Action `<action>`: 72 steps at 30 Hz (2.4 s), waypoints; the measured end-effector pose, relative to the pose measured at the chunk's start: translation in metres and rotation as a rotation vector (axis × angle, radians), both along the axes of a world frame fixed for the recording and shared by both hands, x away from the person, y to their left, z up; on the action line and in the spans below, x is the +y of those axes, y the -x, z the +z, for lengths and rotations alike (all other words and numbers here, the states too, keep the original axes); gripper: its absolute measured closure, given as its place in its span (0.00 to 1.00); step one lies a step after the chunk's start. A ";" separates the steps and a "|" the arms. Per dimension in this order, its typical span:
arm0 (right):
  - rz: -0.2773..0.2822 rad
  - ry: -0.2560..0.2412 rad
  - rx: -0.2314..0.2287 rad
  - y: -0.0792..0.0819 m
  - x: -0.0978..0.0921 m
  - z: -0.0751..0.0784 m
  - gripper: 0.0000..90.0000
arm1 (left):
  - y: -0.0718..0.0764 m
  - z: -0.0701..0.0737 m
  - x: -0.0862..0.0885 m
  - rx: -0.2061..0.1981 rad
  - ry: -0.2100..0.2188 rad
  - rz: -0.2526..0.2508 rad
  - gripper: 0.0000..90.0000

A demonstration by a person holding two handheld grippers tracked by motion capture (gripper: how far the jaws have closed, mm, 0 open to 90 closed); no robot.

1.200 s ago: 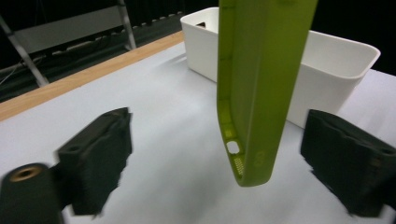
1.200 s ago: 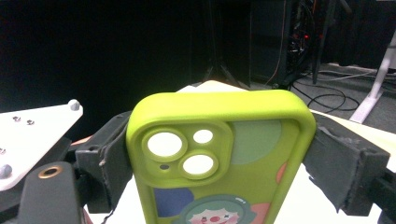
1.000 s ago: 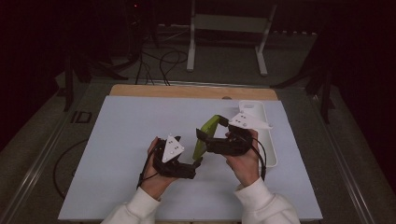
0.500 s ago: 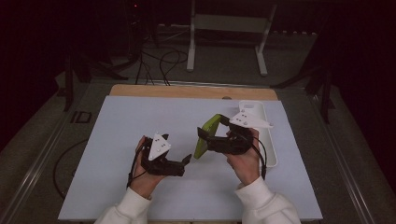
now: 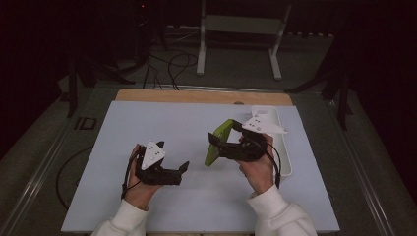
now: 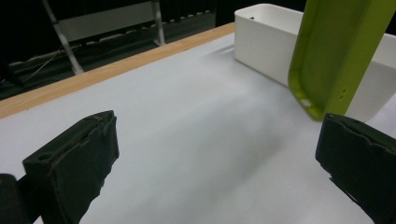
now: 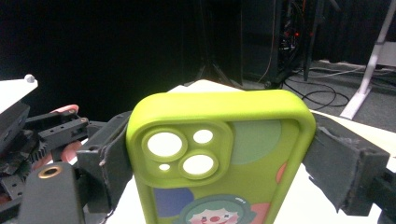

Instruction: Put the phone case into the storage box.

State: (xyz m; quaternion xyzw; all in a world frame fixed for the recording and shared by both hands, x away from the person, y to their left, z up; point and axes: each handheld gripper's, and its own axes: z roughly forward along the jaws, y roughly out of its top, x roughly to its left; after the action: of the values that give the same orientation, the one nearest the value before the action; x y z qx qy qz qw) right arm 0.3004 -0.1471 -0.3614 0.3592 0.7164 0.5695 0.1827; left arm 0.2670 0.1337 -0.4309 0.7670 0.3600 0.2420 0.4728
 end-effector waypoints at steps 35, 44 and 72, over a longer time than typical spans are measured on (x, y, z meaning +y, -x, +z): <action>-0.064 -0.002 0.011 -0.011 -0.011 -0.002 0.18 | 0.033 -0.035 0.088 -0.026 0.049 0.100 0.00; -0.079 0.005 0.009 -0.015 -0.012 0.000 0.18 | 0.042 -0.049 0.099 -0.036 0.041 0.111 0.00; -0.167 -0.005 0.008 -0.032 -0.025 0.007 0.18 | 0.047 -0.058 0.102 -0.047 0.017 0.131 0.00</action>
State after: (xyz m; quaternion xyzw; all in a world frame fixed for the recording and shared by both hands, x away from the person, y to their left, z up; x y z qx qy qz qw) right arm 0.3329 -0.1719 -0.3541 0.4206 0.6832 0.5527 0.2258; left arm 0.2204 0.2361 -0.4888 0.7318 0.4003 0.2875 0.4707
